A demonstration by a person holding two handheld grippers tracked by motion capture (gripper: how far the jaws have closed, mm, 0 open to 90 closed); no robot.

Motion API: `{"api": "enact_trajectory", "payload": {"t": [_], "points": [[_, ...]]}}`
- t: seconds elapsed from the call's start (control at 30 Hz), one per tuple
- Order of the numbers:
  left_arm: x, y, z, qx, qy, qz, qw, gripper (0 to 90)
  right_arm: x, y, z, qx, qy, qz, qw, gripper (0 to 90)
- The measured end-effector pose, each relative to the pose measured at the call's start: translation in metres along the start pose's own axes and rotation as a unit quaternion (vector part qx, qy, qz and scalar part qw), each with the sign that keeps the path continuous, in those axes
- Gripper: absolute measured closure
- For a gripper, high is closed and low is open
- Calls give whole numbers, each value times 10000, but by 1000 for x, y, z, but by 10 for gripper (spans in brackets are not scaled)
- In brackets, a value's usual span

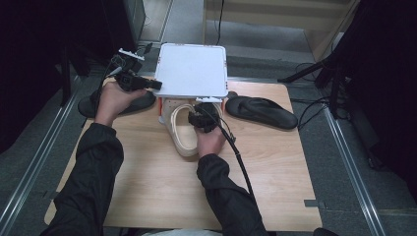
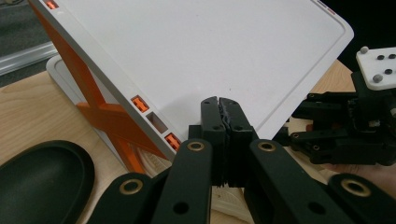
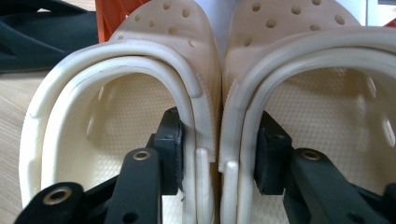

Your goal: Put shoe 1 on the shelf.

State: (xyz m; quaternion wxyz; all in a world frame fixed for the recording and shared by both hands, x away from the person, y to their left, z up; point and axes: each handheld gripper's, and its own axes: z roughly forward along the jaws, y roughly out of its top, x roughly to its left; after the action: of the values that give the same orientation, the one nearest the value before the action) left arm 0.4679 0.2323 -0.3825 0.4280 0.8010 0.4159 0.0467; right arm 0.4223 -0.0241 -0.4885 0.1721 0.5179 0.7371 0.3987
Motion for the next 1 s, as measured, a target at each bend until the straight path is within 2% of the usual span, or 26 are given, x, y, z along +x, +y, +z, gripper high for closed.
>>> {"api": "enact_trajectory", "payload": {"t": [0.3, 0.4, 0.53, 0.63, 0.67, 0.8, 1.0], "points": [[1, 0, 0, -16, -6, -8, 10000, 899, -5, -4, -3, 110, 201, 119, 9997, 531], [1, -1, 0, -19, -2, -10, 10000, 899, -5, -6, -5, 98, 150, 28, 9998, 525], [1, 0, 0, -17, 0, -11, 10000, 899, -5, -6, -11, 122, 238, 30, 9996, 517], [1, -1, 0, -20, -18, -12, 10000, 899, -4, -7, -18, 111, 259, -39, 9996, 509], [1, -1, 0, -17, -22, -15, 10000, 899, -3, -9, -27, 62, 280, -104, 9995, 510], [1, -1, 0, -17, -19, -18, 10000, 899, -6, -12, -42, 60, 407, -158, 9990, 512], [2, 0, 0, -12, -30, -42, 10000, 900, -7, -18, -68, -28, 512, -395, 9979, 575]]}}
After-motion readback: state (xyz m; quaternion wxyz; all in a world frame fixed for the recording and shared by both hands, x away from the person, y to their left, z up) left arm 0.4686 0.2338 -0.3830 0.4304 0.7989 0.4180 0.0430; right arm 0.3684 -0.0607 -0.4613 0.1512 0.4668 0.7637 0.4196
